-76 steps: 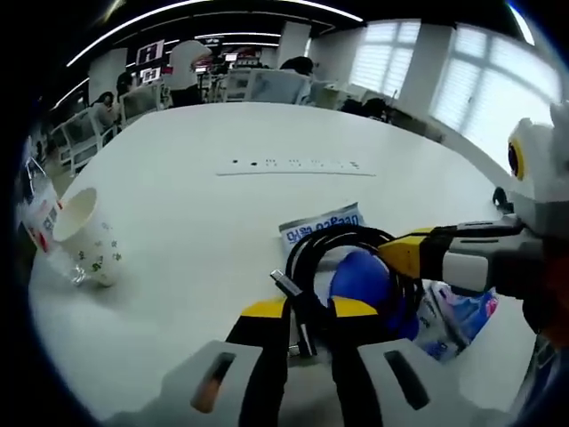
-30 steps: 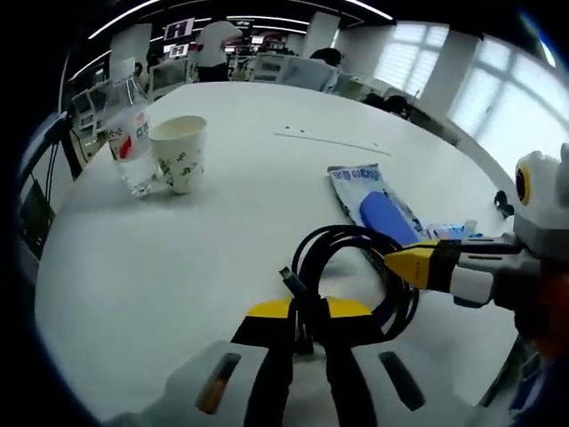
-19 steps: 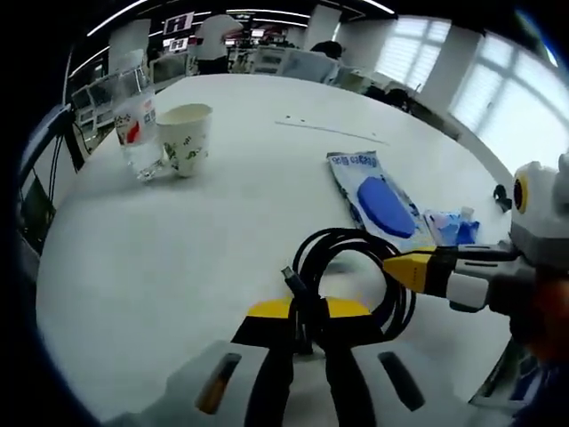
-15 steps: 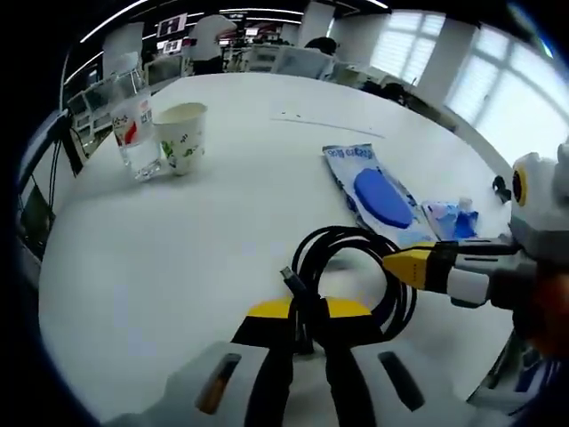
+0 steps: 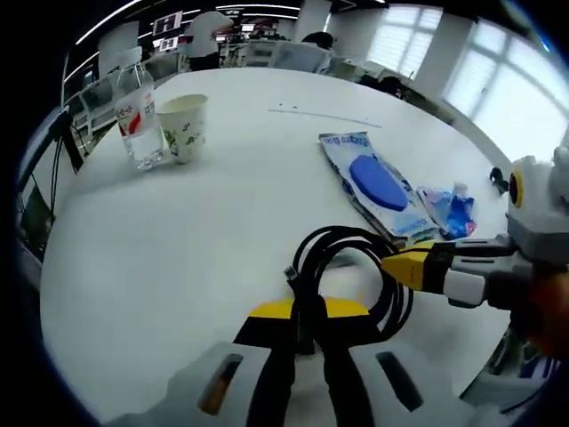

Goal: Arrange the tabletop items into an orderly group along one side of the table until the central work area is clear of visible clutter.

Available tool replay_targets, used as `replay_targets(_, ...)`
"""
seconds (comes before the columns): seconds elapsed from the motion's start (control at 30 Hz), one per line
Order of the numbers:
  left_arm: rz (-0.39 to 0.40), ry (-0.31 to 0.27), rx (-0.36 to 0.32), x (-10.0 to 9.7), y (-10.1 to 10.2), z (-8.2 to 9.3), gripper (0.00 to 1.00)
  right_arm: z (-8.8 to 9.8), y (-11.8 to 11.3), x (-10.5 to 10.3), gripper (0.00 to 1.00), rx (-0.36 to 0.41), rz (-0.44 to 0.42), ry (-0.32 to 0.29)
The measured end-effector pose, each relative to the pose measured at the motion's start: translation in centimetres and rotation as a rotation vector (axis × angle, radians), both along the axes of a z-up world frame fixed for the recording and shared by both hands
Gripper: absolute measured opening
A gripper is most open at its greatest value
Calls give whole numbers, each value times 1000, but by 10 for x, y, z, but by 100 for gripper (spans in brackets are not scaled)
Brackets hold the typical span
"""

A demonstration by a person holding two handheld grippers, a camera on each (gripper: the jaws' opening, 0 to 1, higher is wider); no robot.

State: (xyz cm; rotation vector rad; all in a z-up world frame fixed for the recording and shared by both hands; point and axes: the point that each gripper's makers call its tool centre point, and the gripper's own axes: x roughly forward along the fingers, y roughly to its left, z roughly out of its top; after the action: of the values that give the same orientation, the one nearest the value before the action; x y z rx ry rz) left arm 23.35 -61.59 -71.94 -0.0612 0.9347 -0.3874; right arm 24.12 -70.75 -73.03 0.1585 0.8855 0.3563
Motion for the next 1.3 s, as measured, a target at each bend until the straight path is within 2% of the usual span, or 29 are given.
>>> replay_targets(0.6, -20, 20, 20, -18, 0, -7, 9, -8, 0, -20, 2, -12, 3, 36)
replay_targets(0.97, -28, 16, 38, -22, 2, -10, 9, -10, 1, -25, 5, -37, 23, 25)
replay_targets(1.1, -29, 9, 42, -21, 2, -10, 10, -10, 1, -28, 8, -66, 47, 12)
replay_targets(1.17, -29, 5, 47, -21, 3, -10, 11, -8, -2, -25, 12, -84, 45, -16)
replay_targets(1.2, -32, 2, 49, -21, 3, -10, 12, -5, -2, -23, 14, -81, 44, -37)
replay_targets(1.3, -29, -5, 48, -19, 5, -7, 15, -1, 0, -22, 21, -53, 48, -40)
